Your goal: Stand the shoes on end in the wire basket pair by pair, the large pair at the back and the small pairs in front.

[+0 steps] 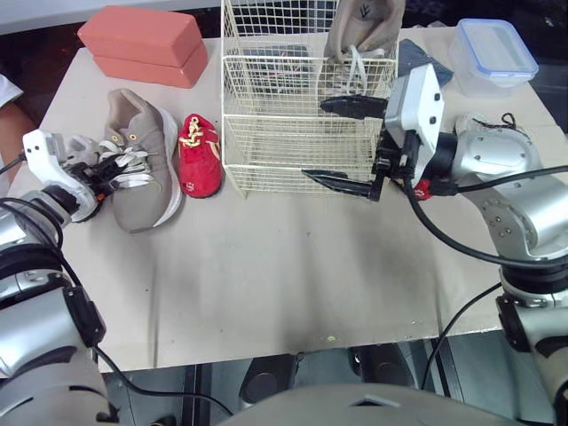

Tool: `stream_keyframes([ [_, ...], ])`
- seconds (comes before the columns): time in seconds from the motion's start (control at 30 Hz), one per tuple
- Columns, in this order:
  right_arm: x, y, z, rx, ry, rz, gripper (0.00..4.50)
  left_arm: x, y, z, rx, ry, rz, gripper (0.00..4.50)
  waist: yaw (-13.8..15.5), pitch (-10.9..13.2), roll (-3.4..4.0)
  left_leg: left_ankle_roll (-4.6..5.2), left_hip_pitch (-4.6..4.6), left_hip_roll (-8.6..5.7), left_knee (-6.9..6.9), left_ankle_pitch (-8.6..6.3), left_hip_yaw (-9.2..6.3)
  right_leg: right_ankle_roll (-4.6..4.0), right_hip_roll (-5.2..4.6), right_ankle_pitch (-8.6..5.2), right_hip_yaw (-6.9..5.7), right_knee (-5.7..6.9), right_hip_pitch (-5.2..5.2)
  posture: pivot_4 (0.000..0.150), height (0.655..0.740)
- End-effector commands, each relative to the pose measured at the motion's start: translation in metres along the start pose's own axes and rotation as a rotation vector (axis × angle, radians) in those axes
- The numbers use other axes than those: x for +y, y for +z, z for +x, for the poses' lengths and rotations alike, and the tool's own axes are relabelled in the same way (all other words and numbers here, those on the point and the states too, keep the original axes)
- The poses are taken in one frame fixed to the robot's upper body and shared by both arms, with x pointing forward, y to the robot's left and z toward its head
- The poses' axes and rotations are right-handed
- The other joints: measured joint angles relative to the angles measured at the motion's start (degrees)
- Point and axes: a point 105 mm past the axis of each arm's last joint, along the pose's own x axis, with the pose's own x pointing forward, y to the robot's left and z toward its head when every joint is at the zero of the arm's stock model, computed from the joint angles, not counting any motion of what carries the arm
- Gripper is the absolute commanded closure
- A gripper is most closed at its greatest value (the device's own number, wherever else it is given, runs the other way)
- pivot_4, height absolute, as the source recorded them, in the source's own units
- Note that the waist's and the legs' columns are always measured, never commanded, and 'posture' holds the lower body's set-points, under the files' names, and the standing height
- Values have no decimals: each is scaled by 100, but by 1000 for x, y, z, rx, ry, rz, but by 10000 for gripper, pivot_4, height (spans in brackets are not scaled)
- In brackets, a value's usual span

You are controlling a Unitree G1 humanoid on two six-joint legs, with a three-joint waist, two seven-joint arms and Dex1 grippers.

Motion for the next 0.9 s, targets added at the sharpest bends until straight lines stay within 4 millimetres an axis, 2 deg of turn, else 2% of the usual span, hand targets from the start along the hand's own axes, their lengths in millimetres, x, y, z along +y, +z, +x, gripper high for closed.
stream_keyframes([
  [0.03, 0, 14, 0, -81, -7, -11, 0, -17, 62, -16, -312, -84, 132, 38323, -8, 1, -4, 0, -2, 0, 0, 0, -2, 0, 0, 0, -2, -1, 0, 1500, 7400],
  [0.27, -13, 24, 4, -207, -83, 104, 0, -88, 130, -62, -766, -356, 197, 38334, -5, -5, -28, 0, -12, 0, 14, 0, -17, 0, -6, 0, -8, -10, 2, 1500, 7400],
  [0.4, -29, 33, 13, -280, -153, 174, 0, -131, 149, -77, -878, -489, 255, 38334, -31, -5, -29, 0, -5, 0, 13, 0, -14, 0, -7, 0, -6, -6, 8, 1500, 7400],
  [0.47, -36, 37, 15, -309, -177, 205, 0, -148, 150, -78, -882, -537, 284, 38334, -38, -6, -29, -1, -3, 0, 13, 0, -13, 0, -5, 0, -7, -3, 8, 1500, 7400],
  [0.53, -45, 44, 18, -368, -202, 268, 0, -178, 152, -75, -892, -610, 324, 38334, -28, -6, -29, -1, -2, 0, 13, 0, -14, 0, -5, 0, -10, -2, 8, 1500, 7400],
  [0.6, -51, 49, 22, -408, -219, 315, 0, -206, 147, -70, -878, -665, 398, 38334, -7, -6, -29, -1, -2, 0, 15, 1, -16, 0, -5, 0, -12, -4, 13, 1500, 7400],
  [0.77, -59, 57, 33, -460, -235, 359, 0, -262, 134, -53, -870, -757, 491, 38334, -16, -5, -28, -1, -2, -5, 23, 1, -17, 0, -8, 0, -23, -7, 20, 1500, 7400],
  [0.9, -62, 60, 38, -480, -248, 372, 0, -283, 121, -44, -853, -786, 550, 38334, -102, -4, -25, -1, -2, -5, 23, 1, -17, 0, -7, 0, -23, -5, 18, 1500, 7400],
])
